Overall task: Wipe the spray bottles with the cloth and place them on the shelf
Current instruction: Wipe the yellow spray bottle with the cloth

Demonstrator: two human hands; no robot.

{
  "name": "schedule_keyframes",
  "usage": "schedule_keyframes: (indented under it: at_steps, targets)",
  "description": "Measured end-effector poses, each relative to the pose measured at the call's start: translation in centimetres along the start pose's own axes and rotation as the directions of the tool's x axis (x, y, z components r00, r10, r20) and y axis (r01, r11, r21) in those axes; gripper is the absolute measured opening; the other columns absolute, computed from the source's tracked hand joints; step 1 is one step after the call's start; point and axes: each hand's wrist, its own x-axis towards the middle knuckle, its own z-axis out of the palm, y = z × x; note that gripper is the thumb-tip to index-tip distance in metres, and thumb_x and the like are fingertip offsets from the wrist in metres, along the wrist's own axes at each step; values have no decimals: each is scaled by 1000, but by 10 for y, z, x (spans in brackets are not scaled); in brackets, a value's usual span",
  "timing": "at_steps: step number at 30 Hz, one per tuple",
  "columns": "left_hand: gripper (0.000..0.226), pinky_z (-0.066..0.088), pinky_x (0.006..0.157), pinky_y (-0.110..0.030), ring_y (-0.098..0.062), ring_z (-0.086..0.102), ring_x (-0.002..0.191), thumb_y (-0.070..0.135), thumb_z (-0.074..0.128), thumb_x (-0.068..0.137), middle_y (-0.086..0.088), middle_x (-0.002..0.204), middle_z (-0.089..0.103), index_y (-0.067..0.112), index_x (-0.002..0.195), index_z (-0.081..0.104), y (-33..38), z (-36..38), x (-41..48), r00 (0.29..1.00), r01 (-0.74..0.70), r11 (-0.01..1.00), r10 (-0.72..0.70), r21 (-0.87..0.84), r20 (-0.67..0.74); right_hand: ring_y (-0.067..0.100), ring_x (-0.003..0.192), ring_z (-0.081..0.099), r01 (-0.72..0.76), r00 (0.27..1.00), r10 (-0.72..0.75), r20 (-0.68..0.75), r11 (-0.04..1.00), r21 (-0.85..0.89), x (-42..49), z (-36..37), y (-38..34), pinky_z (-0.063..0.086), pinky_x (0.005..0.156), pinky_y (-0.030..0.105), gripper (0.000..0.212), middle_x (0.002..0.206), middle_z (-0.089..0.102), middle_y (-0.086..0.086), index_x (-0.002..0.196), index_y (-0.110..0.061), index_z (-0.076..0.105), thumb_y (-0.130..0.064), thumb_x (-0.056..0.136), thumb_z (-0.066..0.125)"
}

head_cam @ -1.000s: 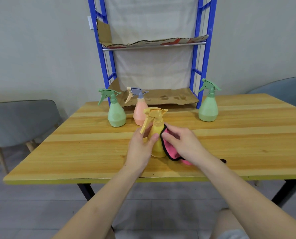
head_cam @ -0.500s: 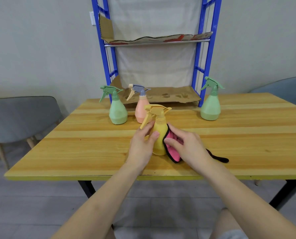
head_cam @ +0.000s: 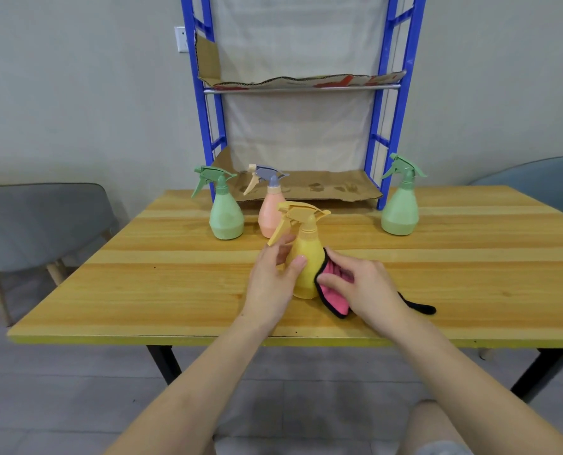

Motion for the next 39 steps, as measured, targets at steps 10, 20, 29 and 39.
schedule_keyframes:
  at_steps: [10,20,29,39]
  targets:
    - [44,48,110,-48,-12,56,124,32,61,103,13,137,51,37,146,55,-1,-6,1,1000,-15,984,12,179,20,8,113,66,-50,997,39,61,983,179,6,1,-12,54,103,40,59,120,74,-15,152,-40,49,-50,96,65]
    - [32,53,102,-48,-9,62,117,28,65,100,21,136,57,43,126,52,7,-4,0,999,-32,988,33,153,-4,1,84,66,-36,999,28,31,953,300,9,-1,-26,54,78,31,24,98,76,-15,122,-39,72,-39,101,63]
    - [39,43,113,-51,-5,62,120,49,52,92,26,134,61,48,130,53,10,-5,2,999,30,986,-34,166,19,8,124,60,-38,994,25,107,992,119,-3,1,-12,49,110,41,60,133,66,-18,158,-44,34,-51,102,53]
    - [38,47,110,-48,-10,60,121,44,55,102,11,134,61,38,139,57,18,-6,3,998,42,979,-50,199,34,-5,129,56,-70,998,64,27,934,350,10,0,-29,44,113,24,68,138,59,-23,153,-26,49,-25,92,78]
